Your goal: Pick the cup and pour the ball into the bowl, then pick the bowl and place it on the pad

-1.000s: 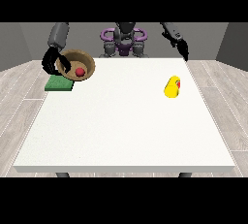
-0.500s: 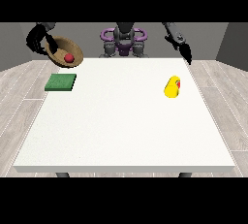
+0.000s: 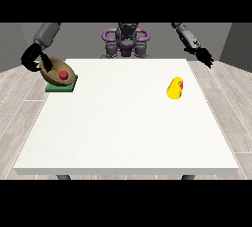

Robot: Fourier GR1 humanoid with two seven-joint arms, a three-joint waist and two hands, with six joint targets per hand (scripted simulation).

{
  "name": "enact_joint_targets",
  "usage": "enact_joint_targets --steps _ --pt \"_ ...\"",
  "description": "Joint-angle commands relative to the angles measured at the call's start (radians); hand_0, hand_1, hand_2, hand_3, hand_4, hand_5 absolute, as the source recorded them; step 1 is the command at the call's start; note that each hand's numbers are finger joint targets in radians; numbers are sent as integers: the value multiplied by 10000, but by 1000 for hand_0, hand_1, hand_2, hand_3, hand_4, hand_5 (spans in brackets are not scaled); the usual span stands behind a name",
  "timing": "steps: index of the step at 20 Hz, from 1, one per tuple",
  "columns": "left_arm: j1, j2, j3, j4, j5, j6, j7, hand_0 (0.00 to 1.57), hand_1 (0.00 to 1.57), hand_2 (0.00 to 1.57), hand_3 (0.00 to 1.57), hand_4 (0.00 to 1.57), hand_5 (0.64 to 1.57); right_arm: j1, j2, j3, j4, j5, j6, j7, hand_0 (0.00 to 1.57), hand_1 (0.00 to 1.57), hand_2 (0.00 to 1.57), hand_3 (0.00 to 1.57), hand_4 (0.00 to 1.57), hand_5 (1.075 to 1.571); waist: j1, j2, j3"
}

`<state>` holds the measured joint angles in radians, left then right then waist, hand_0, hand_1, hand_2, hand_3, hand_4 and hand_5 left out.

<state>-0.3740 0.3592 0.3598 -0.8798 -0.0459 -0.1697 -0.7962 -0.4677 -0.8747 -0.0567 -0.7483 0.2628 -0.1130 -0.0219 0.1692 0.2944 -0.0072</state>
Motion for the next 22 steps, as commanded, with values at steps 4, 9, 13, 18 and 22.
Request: enact_joint_targets --steps 4,9,13,18,22 --pt "-240 1153 951 -552 1031 -841 62 0 0 0 0 891 1183 -91 749 -1131 1641 -655 -839 -1951 1571 1571 1571 1571 1321 1554 -216 1497 109" --pt "387 901 843 -962 1052 -827 51 0 0 0 0 866 1163 -762 1177 -2012 2442 -1814 258 -1356 1571 1571 1571 1265 738 1387 -51 988 103" --pt "785 820 951 -1419 1263 -879 42 0 0 0 0 863 1179 -1366 631 -3218 3238 -2893 809 -836 1264 1264 1263 911 200 1389 -160 1135 107" --pt "1102 1440 1281 -1776 1775 -1458 841 0 0 0 0 857 1168 -1706 -305 -3570 3601 -3026 1159 -745 0 0 575 0 0 1246 -226 750 97" --pt "971 1217 1347 -1664 1931 -1286 572 0 0 0 0 883 1213 -2120 -441 -3680 3679 -3165 1405 -538 0 0 483 31 0 1297 -350 994 82"
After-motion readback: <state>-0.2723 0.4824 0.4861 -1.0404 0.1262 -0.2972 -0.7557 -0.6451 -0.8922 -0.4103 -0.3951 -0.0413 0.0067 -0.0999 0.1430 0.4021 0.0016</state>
